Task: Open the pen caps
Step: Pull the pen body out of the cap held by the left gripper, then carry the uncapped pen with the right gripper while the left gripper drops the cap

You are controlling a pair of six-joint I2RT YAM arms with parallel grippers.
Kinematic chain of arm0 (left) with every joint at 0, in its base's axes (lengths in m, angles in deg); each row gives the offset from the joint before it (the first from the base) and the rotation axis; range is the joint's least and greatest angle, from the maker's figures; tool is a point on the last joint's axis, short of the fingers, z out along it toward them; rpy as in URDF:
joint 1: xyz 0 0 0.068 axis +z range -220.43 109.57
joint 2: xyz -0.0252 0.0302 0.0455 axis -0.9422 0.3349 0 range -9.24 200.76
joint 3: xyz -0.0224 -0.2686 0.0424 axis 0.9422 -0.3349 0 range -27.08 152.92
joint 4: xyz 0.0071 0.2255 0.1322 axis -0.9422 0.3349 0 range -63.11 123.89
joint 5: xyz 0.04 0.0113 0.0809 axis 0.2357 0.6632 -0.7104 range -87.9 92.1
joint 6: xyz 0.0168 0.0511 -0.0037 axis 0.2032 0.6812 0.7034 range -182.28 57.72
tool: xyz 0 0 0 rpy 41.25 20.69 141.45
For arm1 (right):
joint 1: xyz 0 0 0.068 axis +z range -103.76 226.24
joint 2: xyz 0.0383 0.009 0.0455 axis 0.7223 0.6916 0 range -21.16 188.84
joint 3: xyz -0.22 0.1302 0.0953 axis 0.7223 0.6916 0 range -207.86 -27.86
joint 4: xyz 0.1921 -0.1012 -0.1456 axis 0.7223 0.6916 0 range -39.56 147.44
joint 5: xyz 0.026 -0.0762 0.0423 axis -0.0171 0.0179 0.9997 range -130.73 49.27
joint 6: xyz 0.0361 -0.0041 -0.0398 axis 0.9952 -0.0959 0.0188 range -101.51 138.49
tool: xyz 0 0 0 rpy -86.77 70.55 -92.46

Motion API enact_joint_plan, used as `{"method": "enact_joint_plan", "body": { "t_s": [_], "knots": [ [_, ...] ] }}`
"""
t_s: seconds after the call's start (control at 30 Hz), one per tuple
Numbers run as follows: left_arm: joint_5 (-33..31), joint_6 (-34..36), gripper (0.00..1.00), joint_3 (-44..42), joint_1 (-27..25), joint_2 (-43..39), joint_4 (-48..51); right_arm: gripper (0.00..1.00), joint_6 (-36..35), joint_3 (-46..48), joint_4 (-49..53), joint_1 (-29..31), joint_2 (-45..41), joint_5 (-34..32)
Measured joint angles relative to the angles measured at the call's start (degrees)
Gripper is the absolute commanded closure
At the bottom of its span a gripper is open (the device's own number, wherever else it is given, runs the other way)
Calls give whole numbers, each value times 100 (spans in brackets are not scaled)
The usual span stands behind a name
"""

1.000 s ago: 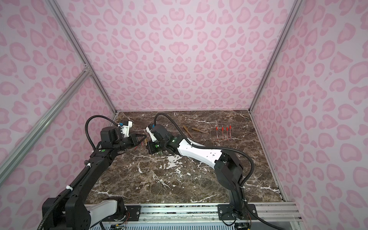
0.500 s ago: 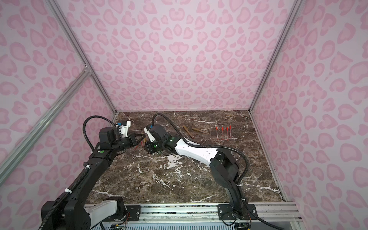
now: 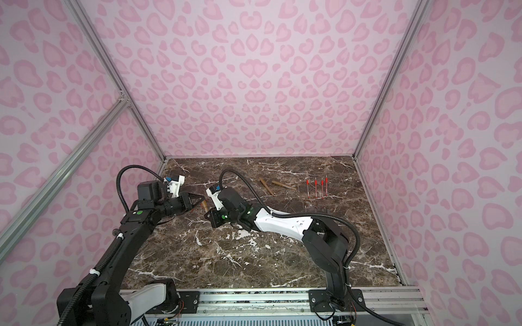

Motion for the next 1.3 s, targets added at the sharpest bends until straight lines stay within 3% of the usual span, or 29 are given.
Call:
{"method": "enact_joint_plan", "body": {
  "t_s": [0.1,0.27,0.6,0.93,1.3],
  "knots": [
    [-203,-2,96,105,170,-70,-455,100,111,649,426,31,-138,39],
    [-367,85,96,105,280,-20,-459,100,188,874,527,-168,-577,-107],
    [-892,1213,97,94,219,-66,748,100,201,1541,761,-719,-1530,-535],
    [-1386,1963,97,-223,179,568,1488,100,66,2251,1403,-1615,-2566,-938],
    [-1908,2131,97,39,-273,2094,1574,100,-72,2927,1993,-2601,-3143,-1327]
  ]
}}
